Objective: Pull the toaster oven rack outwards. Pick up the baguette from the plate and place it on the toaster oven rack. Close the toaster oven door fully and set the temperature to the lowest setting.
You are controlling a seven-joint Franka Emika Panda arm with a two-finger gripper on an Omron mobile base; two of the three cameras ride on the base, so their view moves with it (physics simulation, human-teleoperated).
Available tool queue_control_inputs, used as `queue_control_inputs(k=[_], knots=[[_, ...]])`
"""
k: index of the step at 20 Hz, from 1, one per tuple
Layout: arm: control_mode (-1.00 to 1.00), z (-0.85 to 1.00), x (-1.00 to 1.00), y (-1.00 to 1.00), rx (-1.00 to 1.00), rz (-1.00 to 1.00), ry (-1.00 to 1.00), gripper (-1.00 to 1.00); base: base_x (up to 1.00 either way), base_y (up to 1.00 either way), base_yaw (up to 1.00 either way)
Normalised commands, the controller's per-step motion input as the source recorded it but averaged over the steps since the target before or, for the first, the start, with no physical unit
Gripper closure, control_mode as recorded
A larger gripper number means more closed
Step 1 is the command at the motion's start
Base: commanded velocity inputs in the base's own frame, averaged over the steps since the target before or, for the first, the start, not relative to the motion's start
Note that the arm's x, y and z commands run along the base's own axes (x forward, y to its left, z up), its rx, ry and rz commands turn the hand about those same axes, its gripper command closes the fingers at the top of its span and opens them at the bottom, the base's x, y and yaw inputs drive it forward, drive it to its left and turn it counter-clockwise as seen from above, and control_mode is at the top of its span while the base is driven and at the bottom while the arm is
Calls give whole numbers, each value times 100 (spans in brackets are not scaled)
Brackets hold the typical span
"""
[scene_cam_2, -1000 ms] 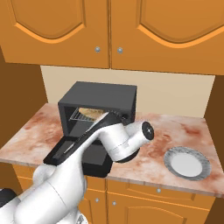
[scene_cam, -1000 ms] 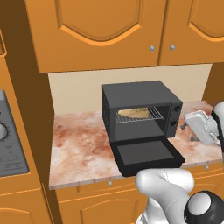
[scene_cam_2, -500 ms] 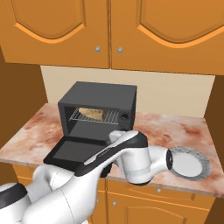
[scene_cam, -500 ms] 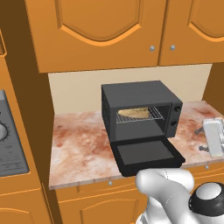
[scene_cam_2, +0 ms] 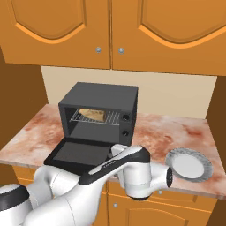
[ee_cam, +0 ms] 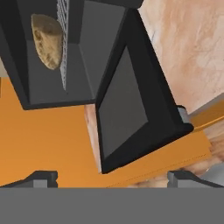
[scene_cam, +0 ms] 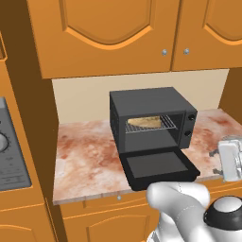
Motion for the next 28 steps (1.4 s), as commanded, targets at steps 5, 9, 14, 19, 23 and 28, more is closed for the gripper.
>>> queue_control_inputs(k=[5,9,14,19,23,28], knots=[[-100,-26,0,6,0,0,0,-100,0,0,0],[-100,-21,0,1,0,0,-2,-100,0,0,0],[-100,-25,0,11,0,0,-8,-100,0,0,0],[-100,-17,2,5,0,4,-9,-100,0,0,0],[-100,-4,16,0,0,6,-5,-100,0,0,0],[-100,0,21,0,0,2,0,-100,0,0,0]])
